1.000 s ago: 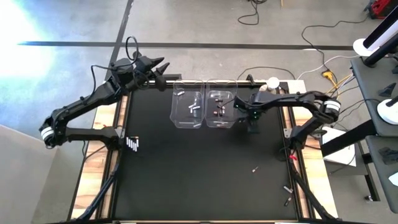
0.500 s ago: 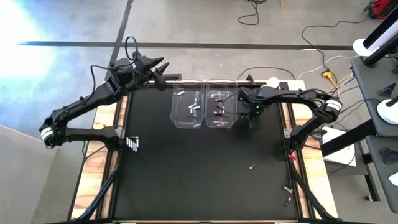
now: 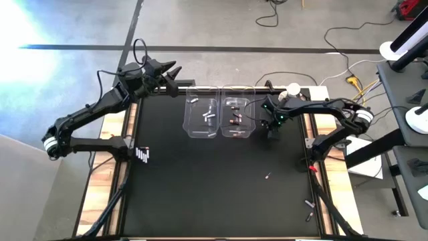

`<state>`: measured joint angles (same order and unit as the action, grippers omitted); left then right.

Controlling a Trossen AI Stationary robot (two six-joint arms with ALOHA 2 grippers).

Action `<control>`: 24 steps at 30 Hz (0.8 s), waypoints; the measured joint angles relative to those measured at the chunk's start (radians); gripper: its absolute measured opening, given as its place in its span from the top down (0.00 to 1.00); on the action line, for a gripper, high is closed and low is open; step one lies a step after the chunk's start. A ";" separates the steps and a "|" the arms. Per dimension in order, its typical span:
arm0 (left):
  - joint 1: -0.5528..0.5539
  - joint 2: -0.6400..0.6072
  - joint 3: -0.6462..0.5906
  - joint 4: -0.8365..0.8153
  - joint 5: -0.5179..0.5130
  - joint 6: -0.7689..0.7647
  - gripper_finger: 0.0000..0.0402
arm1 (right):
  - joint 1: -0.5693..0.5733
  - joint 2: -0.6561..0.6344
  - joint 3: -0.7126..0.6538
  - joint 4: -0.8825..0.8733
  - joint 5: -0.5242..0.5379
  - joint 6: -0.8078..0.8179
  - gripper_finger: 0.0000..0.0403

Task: Sort batteries
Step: Put the white battery into the left transparent bin

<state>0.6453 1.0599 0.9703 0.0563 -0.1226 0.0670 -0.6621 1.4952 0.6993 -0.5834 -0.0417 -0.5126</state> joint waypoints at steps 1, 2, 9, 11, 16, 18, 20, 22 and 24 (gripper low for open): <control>0.000 0.000 0.000 0.005 0.000 -0.004 0.68 | -0.002 0.000 -0.014 0.013 -0.004 0.003 0.78; 0.000 0.000 0.000 0.010 0.000 -0.007 0.68 | -0.002 -0.001 -0.028 0.028 -0.006 0.006 0.81; 0.000 -0.036 0.000 0.035 0.001 -0.053 0.68 | -0.001 -0.010 -0.074 0.076 -0.008 0.074 0.95; 0.000 -0.064 0.000 0.036 0.015 -0.075 0.68 | -0.001 -0.028 -0.068 0.067 -0.004 0.102 0.95; 0.000 -0.157 0.000 0.033 0.124 -0.107 0.68 | -0.001 -0.149 -0.019 -0.012 0.053 0.148 0.95; 0.000 -0.191 0.001 0.033 0.187 -0.112 0.68 | 0.000 -0.218 0.037 -0.074 0.066 0.166 0.95; 0.000 -0.218 0.001 0.027 0.262 -0.118 0.68 | 0.008 -0.278 0.105 -0.126 0.072 0.198 0.95; 0.000 -0.234 0.001 0.021 0.335 -0.137 0.68 | 0.026 -0.328 0.170 -0.199 0.075 0.252 0.95; -0.001 -0.238 0.001 0.020 0.393 -0.161 0.68 | 0.048 -0.371 0.253 -0.170 0.076 0.326 0.95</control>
<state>0.6442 0.8219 0.9714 0.0763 0.2701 -0.0936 -0.6145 1.1243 0.9524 -0.7533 0.0341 -0.1867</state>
